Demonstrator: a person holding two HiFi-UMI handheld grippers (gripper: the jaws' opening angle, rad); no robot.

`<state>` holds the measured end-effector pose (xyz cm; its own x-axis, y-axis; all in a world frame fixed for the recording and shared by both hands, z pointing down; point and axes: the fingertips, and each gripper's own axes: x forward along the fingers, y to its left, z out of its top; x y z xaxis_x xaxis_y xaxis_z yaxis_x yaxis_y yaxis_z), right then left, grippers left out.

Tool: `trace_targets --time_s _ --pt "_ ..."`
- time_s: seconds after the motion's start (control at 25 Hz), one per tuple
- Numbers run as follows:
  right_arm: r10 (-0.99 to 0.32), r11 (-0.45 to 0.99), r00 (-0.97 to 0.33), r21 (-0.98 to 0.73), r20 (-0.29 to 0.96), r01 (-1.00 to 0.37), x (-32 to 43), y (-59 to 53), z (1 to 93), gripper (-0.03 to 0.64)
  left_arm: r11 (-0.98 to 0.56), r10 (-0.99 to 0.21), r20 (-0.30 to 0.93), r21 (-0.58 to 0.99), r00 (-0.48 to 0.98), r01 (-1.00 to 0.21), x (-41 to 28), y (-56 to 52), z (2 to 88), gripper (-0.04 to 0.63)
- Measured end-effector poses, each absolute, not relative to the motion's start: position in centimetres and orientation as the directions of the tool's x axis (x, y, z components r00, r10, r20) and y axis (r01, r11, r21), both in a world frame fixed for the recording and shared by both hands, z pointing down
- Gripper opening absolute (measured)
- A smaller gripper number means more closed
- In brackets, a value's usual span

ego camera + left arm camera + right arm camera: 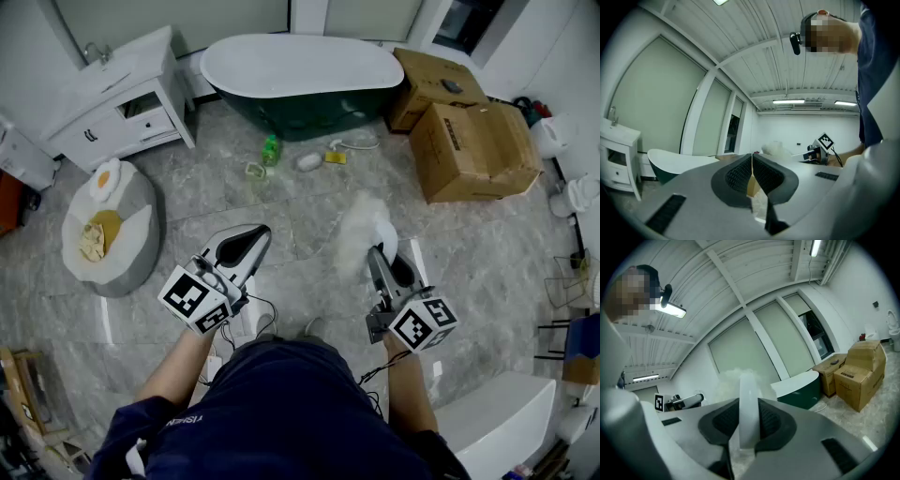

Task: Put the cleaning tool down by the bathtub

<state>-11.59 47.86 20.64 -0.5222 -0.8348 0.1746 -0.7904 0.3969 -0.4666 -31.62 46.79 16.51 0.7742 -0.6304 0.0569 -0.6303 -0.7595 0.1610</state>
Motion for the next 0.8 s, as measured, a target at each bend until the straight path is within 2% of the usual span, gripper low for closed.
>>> trace_targets --time_s 0.8 --pt "-0.825 0.424 -0.540 -0.452 0.165 -0.785 -8.5 48.1 21.0 0.094 -0.744 -0.648 0.067 0.155 0.759 -0.649 -27.9 47.5 17.0 0.034"
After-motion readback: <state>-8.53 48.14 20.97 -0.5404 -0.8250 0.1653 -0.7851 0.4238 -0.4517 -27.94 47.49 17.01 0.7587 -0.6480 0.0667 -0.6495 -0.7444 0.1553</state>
